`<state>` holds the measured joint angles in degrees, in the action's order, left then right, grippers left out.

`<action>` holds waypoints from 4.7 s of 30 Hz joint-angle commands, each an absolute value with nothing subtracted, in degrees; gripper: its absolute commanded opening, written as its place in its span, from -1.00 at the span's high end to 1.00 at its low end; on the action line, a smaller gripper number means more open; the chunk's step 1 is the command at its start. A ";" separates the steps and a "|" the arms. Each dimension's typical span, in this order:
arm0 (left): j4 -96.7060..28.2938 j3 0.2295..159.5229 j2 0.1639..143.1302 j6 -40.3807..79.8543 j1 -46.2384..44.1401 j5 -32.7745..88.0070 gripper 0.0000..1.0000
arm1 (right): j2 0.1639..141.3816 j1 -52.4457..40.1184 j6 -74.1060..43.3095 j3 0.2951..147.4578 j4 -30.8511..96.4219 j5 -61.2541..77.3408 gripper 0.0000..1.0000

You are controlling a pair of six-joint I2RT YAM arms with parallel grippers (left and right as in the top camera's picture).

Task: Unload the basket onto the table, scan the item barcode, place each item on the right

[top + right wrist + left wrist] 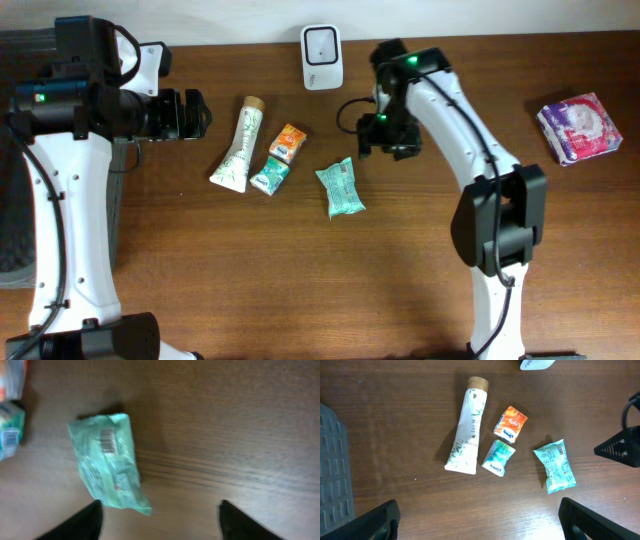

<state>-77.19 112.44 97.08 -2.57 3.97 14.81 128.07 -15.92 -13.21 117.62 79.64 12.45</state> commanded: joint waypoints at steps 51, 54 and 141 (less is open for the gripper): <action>-77.25 112.64 97.12 -2.61 3.90 15.42 -0.98 | 113.71 -13.47 -16.43 64.86 28.03 41.32 -0.45; -77.25 112.64 97.12 -2.61 3.90 15.42 -0.98 | 115.44 -13.50 -17.02 64.79 26.68 41.41 -0.33; -77.25 112.64 97.12 -2.61 3.90 15.42 -0.98 | 104.95 -17.19 2.57 78.98 1.23 43.86 0.92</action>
